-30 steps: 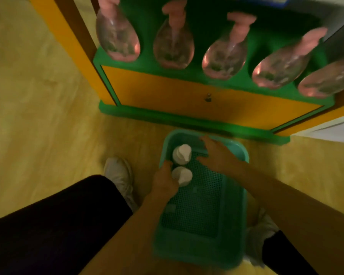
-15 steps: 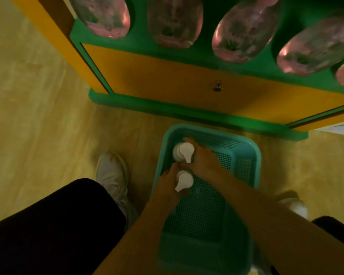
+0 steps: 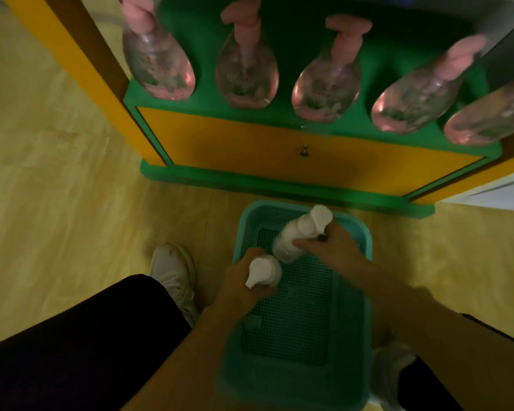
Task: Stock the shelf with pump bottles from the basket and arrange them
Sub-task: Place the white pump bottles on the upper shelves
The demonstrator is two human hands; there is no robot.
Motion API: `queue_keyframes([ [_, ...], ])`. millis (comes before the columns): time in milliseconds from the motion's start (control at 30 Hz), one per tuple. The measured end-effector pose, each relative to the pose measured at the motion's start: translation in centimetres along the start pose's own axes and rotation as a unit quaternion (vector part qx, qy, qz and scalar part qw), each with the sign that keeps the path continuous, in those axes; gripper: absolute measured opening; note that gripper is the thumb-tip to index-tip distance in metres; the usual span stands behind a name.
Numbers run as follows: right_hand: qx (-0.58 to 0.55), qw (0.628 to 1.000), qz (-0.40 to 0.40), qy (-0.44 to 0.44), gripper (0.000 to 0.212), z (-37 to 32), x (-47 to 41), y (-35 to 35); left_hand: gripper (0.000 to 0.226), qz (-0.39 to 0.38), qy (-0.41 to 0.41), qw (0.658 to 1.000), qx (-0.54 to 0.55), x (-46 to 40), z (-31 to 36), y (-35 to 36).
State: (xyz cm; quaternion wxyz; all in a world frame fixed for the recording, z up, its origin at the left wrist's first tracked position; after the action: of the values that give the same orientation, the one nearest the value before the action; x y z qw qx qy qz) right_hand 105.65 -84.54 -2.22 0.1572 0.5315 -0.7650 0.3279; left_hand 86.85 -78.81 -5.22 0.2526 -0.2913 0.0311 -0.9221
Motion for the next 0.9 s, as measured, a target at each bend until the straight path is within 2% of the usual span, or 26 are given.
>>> queue_keyframes([
  [100, -0.031, 0.999, 0.017, -0.021, 0.038, -1.7, 2.4, -2.6, 0.057, 0.005, -0.023, 0.998, 0.05, 1.6, 1.3, -1.3],
  [167, -0.065, 0.997, 0.019, -0.042, 0.041, -3.2, 4.2, -3.9, 0.057, 0.001, -0.031, 0.996, 0.081, 2.3, 2.9, -1.5],
  [200, -0.084, 0.995, 0.016, -0.047, 0.049, -4.0, 5.1, -4.3, 0.066, -0.003, -0.026, 0.995, 0.096, 2.7, 4.1, -1.5],
  [233, -0.098, 0.994, 0.015, -0.051, 0.054, -4.8, 6.1, -4.8, 0.085, -0.008, -0.017, 0.995, 0.102, 3.1, 5.6, -1.6],
  [267, -0.11, 0.992, 0.016, -0.063, 0.051, -5.8, 7.1, -5.3, 0.1, -0.016, -0.004, 0.995, 0.097, 3.5, 7.1, -1.7],
  [300, -0.122, 0.989, 0.018, -0.081, 0.044, -6.9, 8.2, -5.9, 0.094, -0.021, 0.016, 0.997, 0.077, 4.0, 8.8, -2.0],
  [367, -0.152, 0.981, 0.029, -0.115, 0.036, -9.2, 10.5, -7.2, 0.055, -0.014, 0.052, 0.997, 0.05, 5.5, 12.2, -3.1],
  [400, -0.166, 0.977, 0.039, -0.128, 0.033, -10.3, 11.7, -8.0, 0.048, -0.01, 0.068, 0.996, 0.053, 6.3, 13.9, -3.6],
  [533, -0.214, 0.961, 0.062, -0.163, 0.038, -14.1, 16.5, -10.7, 0.04, 0.006, 0.12, 0.987, 0.104, 9.7, 19.6, -5.2],
  [667, -0.251, 0.947, 0.042, -0.197, 0.04, -17.0, 20.9, -11.9, 0.028, 0.023, 0.106, 0.976, 0.188, 12.4, 23.6, -5.9],
  [767, -0.304, 0.93, 0.022, -0.203, 0.04, -18.5, 23.2, -11.7, 0.041, -0.005, 0.091, 0.955, 0.283, 14.3, 26.4, -4.6],
  [900, -0.36, 0.918, -0.01, -0.168, 0.049, -19.3, 24.7, -10.4, 0.064, -0.071, 0.123, 0.938, 0.316, 15.9, 30.0, -2.7],
])
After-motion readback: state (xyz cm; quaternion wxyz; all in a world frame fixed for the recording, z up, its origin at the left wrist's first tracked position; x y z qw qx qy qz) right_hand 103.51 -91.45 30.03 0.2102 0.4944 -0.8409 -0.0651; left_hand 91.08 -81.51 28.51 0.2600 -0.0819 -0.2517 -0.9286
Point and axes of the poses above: each hand's wrist, its own x-axis away from the middle knuckle, its own y-axis out of the palm, z = x × y, the point moved 10 cm from there along -x, towards the middle knuckle, and after that the axes turned 8 degrees about -z, right-handed, at the moved point
